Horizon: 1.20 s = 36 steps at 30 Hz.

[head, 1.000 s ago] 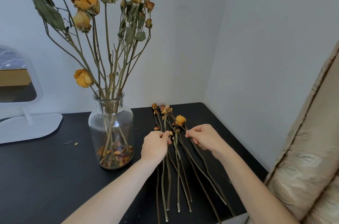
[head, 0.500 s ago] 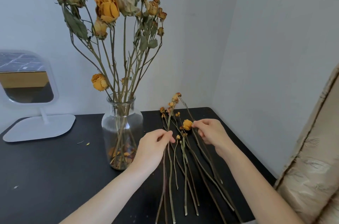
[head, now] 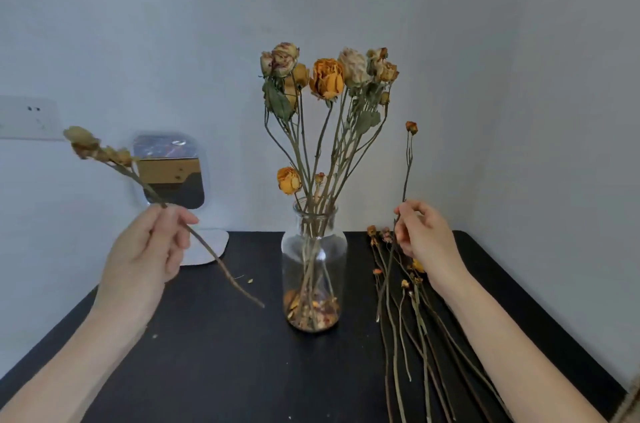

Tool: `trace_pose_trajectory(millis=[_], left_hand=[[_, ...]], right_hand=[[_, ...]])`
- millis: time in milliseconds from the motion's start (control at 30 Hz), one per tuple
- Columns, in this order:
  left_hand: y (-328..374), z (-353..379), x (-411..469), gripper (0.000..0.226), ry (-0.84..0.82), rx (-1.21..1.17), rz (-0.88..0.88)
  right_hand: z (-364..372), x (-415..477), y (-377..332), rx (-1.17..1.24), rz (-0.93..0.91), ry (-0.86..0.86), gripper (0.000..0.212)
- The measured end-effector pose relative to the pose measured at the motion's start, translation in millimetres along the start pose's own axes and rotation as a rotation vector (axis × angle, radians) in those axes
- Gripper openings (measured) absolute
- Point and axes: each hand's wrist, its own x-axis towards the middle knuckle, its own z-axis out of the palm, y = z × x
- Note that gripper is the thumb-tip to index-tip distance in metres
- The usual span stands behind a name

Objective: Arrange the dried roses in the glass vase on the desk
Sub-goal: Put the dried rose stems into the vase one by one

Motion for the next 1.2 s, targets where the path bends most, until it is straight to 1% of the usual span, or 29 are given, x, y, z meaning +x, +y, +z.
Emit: trace_pose_trajectory(millis=[67,167,233,333,433,600,733,867,1067,1133,1167,1200], left_hand=[[4.4,-6.6,18.4,0.036,0.108,-0.04,0.02],[16.8,-2.0,43.7,0.034,0.214,-0.13,0.025],[25.4,6.8,58.9,0.033,0.242,-0.179,0.032],[34.0,24.2,76.9,0.034,0.228,-0.218,0.046],[36.7,41.4,86.5,0.034,0.174,-0.188,0.049],[30.3,59.9,90.6,0.034,0.03,-0.084,0.058],[26.0,70.9,93.1,0.034,-0.1,-0.029,0.023],[23.4,78.5,98.4,0.033,-0.252,0.024,0.026],[12.8,80.0,100.5,0.029,-0.455,0.066,-0.092],[9.7,81.2,99.0,0.021,-0.442,0.027,-0.129],[9.3,82.0,98.8,0.017,-0.392,-0.022,-0.146],[9.1,82.6,99.6,0.019,-0.325,-0.078,-0.158]], right_hand=[[4.1,-0.4,-0.6,-0.002,-0.007,0.015,0.016],[7.5,-1.9,-1.5,-0.015,-0.01,0.021,0.016],[8.3,-2.5,-1.6,-0.033,-0.009,0.023,0.016],[9.1,-2.7,-3.5,-0.046,-0.013,0.023,0.015],[10.3,-2.7,-6.3,-0.07,-0.029,0.014,0.015],[10.8,-2.5,-5.3,-0.1,-0.032,0.017,0.015],[11.4,-1.6,-2.6,-0.121,-0.02,0.019,0.015],[13.2,-1.0,-1.6,-0.123,-0.02,0.015,0.015],[14.1,-1.2,0.8,-0.145,-0.021,0.013,0.015],[14.6,-0.9,1.5,-0.15,-0.018,0.012,0.015],[14.9,-0.8,1.7,-0.153,-0.017,0.011,0.015],[14.9,-0.5,1.9,-0.157,-0.017,0.009,0.015]])
